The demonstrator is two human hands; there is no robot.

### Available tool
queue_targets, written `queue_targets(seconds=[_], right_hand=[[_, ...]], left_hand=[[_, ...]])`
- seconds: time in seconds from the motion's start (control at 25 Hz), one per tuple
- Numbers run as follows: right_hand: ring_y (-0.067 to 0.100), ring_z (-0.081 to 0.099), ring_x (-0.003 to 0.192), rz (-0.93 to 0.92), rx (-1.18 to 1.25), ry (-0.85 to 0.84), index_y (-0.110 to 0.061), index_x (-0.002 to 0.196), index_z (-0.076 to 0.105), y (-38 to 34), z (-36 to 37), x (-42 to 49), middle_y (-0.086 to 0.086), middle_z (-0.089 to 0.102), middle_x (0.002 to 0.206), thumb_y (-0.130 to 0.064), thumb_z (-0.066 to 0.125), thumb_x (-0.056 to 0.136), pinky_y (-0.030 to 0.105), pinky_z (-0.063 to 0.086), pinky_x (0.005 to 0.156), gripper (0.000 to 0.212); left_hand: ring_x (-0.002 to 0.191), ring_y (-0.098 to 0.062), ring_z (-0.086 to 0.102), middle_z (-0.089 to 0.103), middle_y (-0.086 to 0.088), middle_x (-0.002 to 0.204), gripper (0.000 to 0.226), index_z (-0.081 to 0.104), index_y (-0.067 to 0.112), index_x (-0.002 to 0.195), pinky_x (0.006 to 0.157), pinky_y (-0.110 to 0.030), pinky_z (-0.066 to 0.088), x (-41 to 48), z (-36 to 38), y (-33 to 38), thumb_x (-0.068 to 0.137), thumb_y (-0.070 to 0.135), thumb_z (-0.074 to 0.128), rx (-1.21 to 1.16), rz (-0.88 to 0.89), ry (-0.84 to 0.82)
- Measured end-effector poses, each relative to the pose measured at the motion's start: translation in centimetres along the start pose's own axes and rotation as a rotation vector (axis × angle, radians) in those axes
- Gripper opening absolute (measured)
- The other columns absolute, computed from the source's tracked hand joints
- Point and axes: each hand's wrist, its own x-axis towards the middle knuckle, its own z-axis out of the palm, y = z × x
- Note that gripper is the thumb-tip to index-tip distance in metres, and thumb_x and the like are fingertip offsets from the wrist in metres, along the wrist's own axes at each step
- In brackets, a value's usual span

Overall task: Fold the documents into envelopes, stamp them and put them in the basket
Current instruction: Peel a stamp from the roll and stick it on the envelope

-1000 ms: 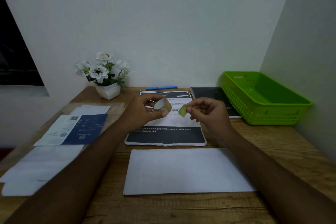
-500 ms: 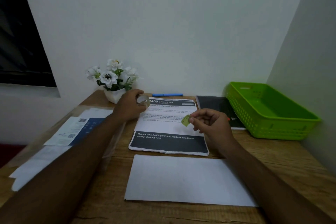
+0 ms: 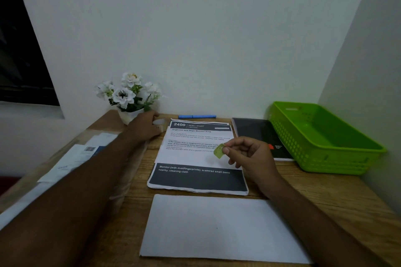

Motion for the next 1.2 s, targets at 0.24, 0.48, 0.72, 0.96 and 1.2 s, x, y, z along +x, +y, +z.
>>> queue_targets(seconds=[0.24, 0.48, 0.72, 0.96, 1.2], right_hand=[[0.01, 0.066, 0.058, 0.01, -0.024, -0.001, -0.014, 0.09, 0.072, 0.0, -0.1, -0.1, 0.0, 0.076, 0.082, -0.011, 0.073, 0.081, 0.018, 0.05, 0.05, 0.009], [0.01, 0.067, 0.059, 0.013, -0.038, 0.042, -0.019, 0.09, 0.072, -0.4, -0.1, -0.2, -0.001, 0.076, 0.081, -0.009, 0.074, 0.082, 0.019, 0.05, 0.049, 0.012], [0.01, 0.069, 0.061, -0.01, -0.1, 0.087, -0.027, 0.089, 0.071, -1.0, -0.4, -0.6, -0.009, 0.076, 0.081, -0.011, 0.075, 0.081, 0.017, 0.051, 0.049, 0.018], [0.009, 0.066, 0.058, -0.002, -0.059, 0.089, -0.025, 0.089, 0.073, -1.0, -0.4, -0.6, -0.004, 0.076, 0.08, -0.011, 0.072, 0.084, 0.018, 0.048, 0.049, 0.014], [0.007, 0.061, 0.057, 0.009, -0.015, 0.085, -0.021, 0.092, 0.076, -0.9, -0.4, -0.6, -0.003, 0.076, 0.08, -0.011, 0.068, 0.088, 0.018, 0.046, 0.049, 0.013]], left_hand=[[0.109, -0.026, 0.056, 0.059, -0.014, 0.123, 0.056, 0.05, 0.004, 0.129, 0.089, -0.036, 0.046, -1.2, -0.6, 0.4, 0.078, 0.017, 0.072, -0.023, 0.01, -0.01], [0.079, -0.016, 0.063, 0.071, -0.003, 0.089, 0.014, 0.071, 0.012, 0.093, 0.073, -0.033, 0.051, -5.5, -1.2, 6.1, 0.083, 0.021, 0.066, 0.012, 0.176, 0.245], [0.063, -0.012, 0.068, 0.073, -0.003, 0.077, 0.021, 0.073, 0.014, 0.089, 0.066, -0.025, 0.057, -10.9, 3.1, 13.7, 0.08, 0.033, 0.071, -0.454, 0.218, -0.087], [0.065, -0.017, 0.071, 0.073, -0.007, 0.081, 0.02, 0.069, 0.004, 0.101, 0.063, -0.022, 0.058, -11.5, 3.2, 13.6, 0.083, 0.013, 0.068, -0.765, 0.009, -0.182], [0.071, -0.025, 0.072, 0.075, -0.008, 0.081, 0.013, 0.07, 0.005, 0.096, 0.063, -0.024, 0.058, -11.7, 2.8, 12.9, 0.088, 0.01, 0.062, -0.935, -0.013, -0.259]])
